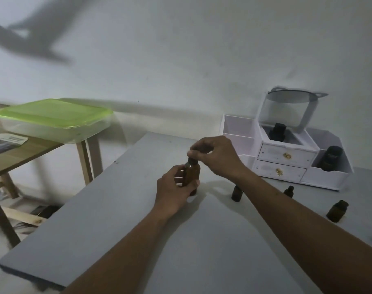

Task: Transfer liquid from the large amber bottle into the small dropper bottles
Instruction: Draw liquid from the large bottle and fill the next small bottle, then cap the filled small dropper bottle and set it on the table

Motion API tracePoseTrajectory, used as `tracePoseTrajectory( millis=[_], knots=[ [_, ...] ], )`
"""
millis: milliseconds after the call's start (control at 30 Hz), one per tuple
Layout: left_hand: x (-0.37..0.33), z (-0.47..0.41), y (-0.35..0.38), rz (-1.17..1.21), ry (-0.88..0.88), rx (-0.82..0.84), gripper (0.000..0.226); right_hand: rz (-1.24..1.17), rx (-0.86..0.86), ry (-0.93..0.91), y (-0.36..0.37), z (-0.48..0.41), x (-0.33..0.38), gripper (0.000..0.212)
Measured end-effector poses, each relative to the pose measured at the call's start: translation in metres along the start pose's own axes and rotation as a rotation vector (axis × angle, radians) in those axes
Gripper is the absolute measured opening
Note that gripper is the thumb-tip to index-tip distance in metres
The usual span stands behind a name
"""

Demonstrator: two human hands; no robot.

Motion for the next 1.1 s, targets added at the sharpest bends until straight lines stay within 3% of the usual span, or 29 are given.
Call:
tracePoseTrajectory(
  millis=[233, 400, 567, 700, 1100],
  knots=[
    [0.000, -0.001, 0.001, -0.007, -0.012, 0.019, 0.058, 0.012, -0.020, 0.025, 0.003, 0.000, -0.007, 0.019],
    [0.002, 0.003, -0.012, 0.010, -0.046, 0.030, 0.062, 0.019, -0.058, 0.029, -0.007, 0.011, -0.006, 0.035],
    [-0.003, 0.025, -0.028, -0.080, -0.127, 0.047, 0.028, 0.030, -0.116, 0.022, -0.038, 0.055, -0.018, 0.030],
    [-0.019, 0.054, -0.008, -0.085, -0.081, 0.176, 0.013, 0.063, -0.198, 0.057, -0.072, 0.117, -0.041, 0.021],
    [-0.117, 0.117, 0.183, 0.037, 0.053, 0.676, 0.020, 0.225, -0.693, 0.416, -0.225, 0.283, -0.138, 0.027]
  ],
)
Point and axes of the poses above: each hand's wrist, its own z-axis away from the middle knuckle, its own y-axis out of the palm, x = y × z, the point moved 5 cm from there along -z, towards the middle knuckle, and after that the axes turned 3 degrees about x, right-handed, at the moved point
